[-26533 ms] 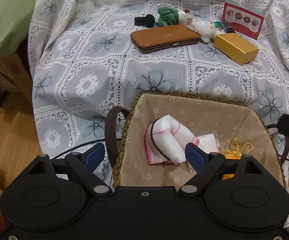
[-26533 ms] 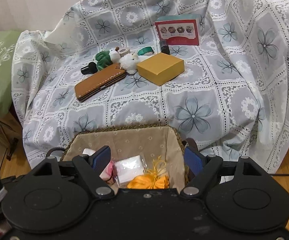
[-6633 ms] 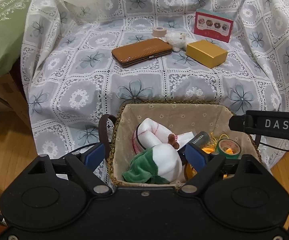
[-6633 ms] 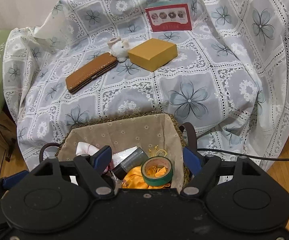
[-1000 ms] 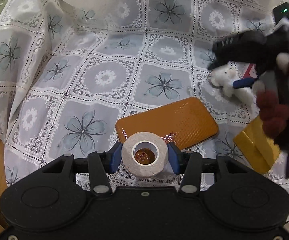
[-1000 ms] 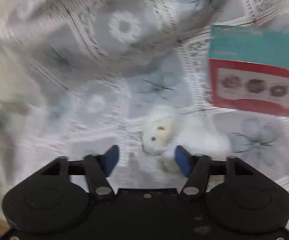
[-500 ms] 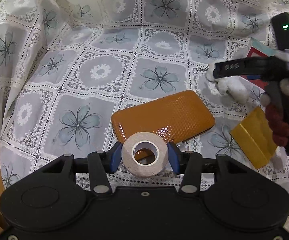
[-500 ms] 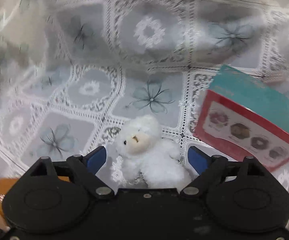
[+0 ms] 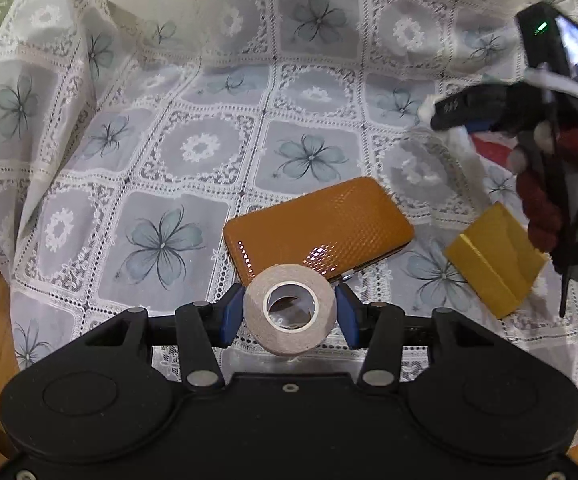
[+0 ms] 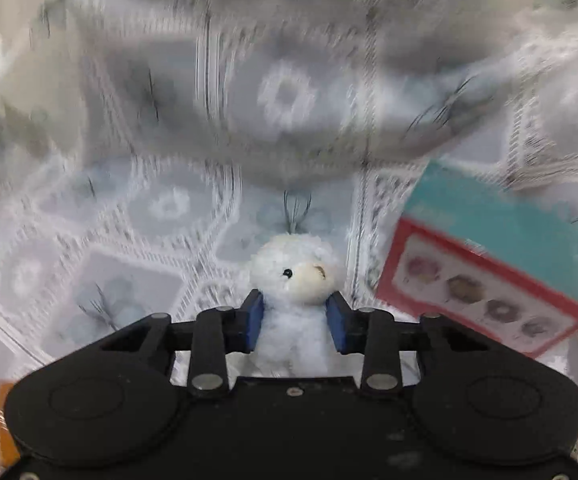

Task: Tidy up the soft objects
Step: 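Lift the tape roll and plush lamb and carry both over the basket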

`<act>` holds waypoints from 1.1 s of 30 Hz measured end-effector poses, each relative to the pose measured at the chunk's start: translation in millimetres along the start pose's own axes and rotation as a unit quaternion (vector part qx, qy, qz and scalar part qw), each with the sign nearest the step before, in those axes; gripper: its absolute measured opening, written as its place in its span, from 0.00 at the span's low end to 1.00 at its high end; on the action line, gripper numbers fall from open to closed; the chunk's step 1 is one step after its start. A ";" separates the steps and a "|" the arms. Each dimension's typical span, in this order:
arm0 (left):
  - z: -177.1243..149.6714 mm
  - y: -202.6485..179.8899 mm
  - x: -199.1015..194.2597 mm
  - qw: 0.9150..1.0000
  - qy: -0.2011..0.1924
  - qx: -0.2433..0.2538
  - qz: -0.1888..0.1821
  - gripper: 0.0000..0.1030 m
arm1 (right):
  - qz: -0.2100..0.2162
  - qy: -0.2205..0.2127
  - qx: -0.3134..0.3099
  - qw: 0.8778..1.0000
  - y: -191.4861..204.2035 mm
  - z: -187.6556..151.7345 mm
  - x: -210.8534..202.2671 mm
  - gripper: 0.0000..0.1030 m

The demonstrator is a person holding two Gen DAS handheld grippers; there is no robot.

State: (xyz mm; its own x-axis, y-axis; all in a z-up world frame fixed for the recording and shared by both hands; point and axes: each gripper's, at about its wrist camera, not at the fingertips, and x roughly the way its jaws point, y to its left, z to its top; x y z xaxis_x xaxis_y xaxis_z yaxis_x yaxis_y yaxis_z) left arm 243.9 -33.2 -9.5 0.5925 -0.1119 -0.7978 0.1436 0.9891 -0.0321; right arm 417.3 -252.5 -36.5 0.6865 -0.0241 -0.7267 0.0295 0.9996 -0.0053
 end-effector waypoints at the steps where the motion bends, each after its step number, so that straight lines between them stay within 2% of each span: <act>1: -0.2 -0.9 -3.9 1.000 -0.004 0.001 -0.001 0.47 | 0.003 -0.014 0.010 1.000 -2.6 3.3 -13.6 0.32; 8: -9.1 -8.8 -35.6 0.999 -0.021 0.017 -0.018 0.47 | 0.036 -0.095 0.060 0.993 -18.8 7.3 -114.7 0.31; 14: -24.7 -11.8 -55.5 0.998 -0.010 0.034 -0.042 0.47 | 0.049 -0.105 0.074 0.990 -20.0 -31.7 -185.3 0.31; 24: -65.1 -23.4 -67.9 0.994 0.035 0.082 -0.064 0.47 | 0.073 -0.060 0.092 0.991 -20.2 -138.3 -260.6 0.32; 28: -87.0 -27.4 -64.4 0.990 0.071 0.101 -0.067 0.47 | 0.065 -0.018 0.087 0.994 -12.8 -176.0 -269.4 0.32; 33: -111.3 -28.7 -58.3 0.984 0.116 0.109 -0.079 0.47 | 0.074 0.058 0.093 0.991 -2.3 -212.6 -270.8 0.32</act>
State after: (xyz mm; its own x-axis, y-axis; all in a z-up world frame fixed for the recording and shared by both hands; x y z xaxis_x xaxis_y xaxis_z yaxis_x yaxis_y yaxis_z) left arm 117.0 -44.4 -29.1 0.3560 -0.2125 -0.9100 0.4006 0.9145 -0.0568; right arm 76.9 -244.5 14.2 0.6060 0.1351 -0.7839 0.0761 0.9711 0.2262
